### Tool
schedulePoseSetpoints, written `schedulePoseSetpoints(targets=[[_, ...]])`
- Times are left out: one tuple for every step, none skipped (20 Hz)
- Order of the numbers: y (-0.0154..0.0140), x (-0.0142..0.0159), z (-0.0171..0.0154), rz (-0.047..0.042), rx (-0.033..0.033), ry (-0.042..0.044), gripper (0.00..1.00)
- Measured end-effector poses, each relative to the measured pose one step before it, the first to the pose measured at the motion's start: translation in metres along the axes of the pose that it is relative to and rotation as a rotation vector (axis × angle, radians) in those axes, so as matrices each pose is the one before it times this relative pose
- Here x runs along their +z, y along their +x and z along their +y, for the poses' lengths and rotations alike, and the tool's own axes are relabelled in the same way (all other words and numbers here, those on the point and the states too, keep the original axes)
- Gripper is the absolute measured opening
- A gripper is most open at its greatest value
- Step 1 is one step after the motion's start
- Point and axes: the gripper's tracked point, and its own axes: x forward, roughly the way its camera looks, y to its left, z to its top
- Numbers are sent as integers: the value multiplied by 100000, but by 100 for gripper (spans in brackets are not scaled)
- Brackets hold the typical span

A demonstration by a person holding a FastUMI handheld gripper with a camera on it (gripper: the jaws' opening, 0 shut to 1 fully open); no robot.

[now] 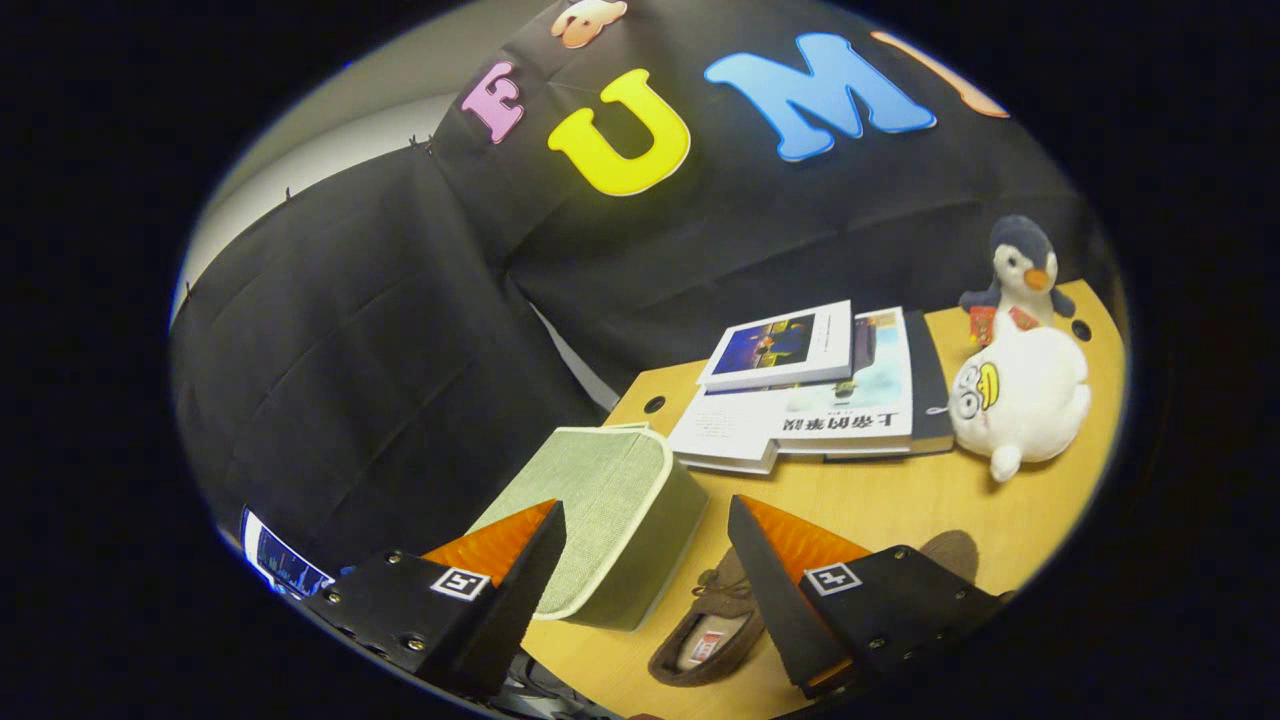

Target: Open the storage box then place both shoes into the box .Put the left shoe in first, then the right shoe, with the right side of both shoes facing outward in a uniform manner.

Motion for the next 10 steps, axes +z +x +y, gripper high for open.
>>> schedulePoseSetpoints(targets=[[739, -464, 227, 1822, 2509, 3438, 99], [808, -609, 404, 1601, 3266, 3446, 99], [640, -471, 179, 1297, 2141, 3661, 98], [675, -336, 213, 1573, 2030, 2997, 99], [894, -405, -3, 1668, 1422, 3016, 99], [686, -649, -233, 1927, 1081, 2097, 98], [822, -519, -146, 1937, 708, 2196, 98], [674, -536, 135, 1506, 1505, 2238, 98], [834, -456, -77, 1635, 689, 2884, 98], [557, -413, -53, 1533, 1473, 3021, 95]])
